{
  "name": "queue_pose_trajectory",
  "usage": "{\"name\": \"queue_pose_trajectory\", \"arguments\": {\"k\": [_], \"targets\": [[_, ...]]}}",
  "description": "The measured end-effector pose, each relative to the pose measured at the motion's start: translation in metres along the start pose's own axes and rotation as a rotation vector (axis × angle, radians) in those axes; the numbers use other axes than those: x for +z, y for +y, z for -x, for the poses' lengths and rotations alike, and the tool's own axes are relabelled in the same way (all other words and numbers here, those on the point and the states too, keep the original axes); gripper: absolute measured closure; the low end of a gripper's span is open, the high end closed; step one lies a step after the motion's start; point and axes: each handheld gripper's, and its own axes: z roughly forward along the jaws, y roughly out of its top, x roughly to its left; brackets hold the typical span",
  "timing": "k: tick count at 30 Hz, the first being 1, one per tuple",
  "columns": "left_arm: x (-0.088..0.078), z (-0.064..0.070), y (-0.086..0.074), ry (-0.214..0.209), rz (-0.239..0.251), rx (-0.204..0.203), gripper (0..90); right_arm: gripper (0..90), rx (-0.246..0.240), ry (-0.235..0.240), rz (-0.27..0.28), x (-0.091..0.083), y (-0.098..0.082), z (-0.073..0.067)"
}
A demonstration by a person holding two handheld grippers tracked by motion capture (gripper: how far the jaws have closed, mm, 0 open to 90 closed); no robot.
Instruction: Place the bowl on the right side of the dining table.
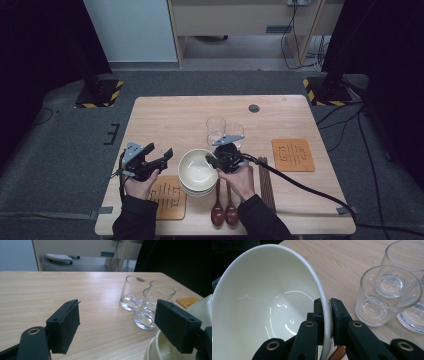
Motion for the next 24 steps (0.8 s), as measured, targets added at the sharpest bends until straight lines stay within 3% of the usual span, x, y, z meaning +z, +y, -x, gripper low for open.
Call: {"name": "queue_pose_trajectory", "arguments": {"k": [24], "targets": [[0.020,-0.029,-0.026,0.153,-0.190,0.006,17.6,83.6,-0.006,-0.005,0.054,-0.020,0.009,0.003]]}}
